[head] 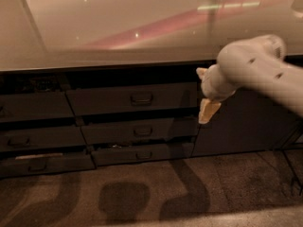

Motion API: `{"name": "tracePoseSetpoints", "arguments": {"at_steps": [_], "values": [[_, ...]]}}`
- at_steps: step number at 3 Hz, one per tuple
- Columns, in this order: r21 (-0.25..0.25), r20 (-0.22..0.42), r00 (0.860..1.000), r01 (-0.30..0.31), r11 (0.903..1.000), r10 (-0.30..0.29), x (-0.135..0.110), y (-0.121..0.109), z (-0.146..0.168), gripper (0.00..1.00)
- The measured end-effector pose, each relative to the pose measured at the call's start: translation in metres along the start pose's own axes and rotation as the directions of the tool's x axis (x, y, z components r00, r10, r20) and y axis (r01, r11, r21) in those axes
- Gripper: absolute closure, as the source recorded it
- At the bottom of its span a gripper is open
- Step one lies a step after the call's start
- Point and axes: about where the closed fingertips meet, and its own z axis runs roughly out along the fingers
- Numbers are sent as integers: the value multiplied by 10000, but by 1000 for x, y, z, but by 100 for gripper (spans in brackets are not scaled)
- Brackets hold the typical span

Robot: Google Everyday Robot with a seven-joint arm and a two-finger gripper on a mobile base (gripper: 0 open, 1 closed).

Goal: Open top drawer

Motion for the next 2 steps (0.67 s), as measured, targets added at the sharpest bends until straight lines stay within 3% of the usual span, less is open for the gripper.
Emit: {"name": "tracePoseSetpoints", "arguments": {"at_steps": [1, 2], "values": [[516, -541, 9916, 1201, 9914, -1173, -27, 6, 39, 0], [820, -1205, 9680, 2305, 9696, -2200, -38, 6, 59, 0]]}}
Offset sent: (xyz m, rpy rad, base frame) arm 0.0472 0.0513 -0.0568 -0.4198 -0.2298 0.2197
